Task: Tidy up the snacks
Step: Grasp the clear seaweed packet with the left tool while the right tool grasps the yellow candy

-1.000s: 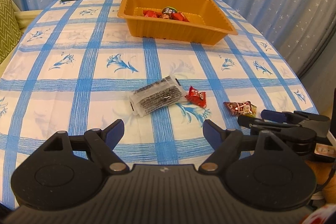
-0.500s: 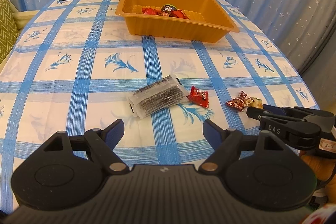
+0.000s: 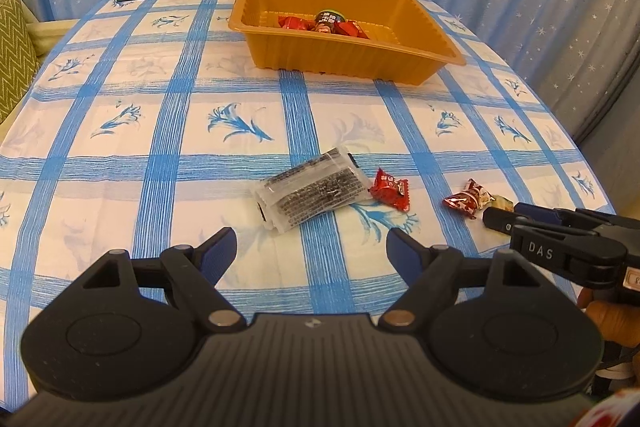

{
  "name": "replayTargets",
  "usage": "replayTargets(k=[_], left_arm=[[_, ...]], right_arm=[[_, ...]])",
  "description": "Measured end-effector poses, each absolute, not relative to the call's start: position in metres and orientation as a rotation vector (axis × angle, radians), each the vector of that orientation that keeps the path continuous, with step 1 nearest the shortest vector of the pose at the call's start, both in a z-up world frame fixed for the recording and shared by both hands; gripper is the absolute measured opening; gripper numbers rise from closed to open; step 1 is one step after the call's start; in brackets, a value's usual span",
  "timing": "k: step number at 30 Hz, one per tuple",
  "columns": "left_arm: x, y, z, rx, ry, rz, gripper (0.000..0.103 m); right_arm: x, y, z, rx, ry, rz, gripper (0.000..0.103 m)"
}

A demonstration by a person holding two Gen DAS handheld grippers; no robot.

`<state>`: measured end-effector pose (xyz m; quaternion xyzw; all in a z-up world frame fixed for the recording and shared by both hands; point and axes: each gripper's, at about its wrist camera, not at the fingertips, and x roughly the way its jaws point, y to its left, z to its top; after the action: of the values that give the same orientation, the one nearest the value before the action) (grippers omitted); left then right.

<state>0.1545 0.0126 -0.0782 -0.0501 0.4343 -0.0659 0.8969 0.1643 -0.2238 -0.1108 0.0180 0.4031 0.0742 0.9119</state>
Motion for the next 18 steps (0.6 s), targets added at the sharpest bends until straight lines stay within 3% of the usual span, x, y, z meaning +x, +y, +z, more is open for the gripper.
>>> replayTargets(k=[7, 9, 18], left_arm=[[0.159, 0.013, -0.079, -0.101, 0.897, -0.141, 0.08], [0.161, 0.013, -0.08, -0.098, 0.894, -0.143, 0.08], [0.173, 0.014, -0.083, -0.046, 0.877, -0.161, 0.079]], right_arm=[[0.168, -0.224, -0.113, 0.053, 0.831, 0.153, 0.038], [0.167, -0.223, -0.114, 0.032, 0.825, 0.147, 0.03], [0.161, -0.228, -0.112, 0.032, 0.809, 0.138, 0.029]])
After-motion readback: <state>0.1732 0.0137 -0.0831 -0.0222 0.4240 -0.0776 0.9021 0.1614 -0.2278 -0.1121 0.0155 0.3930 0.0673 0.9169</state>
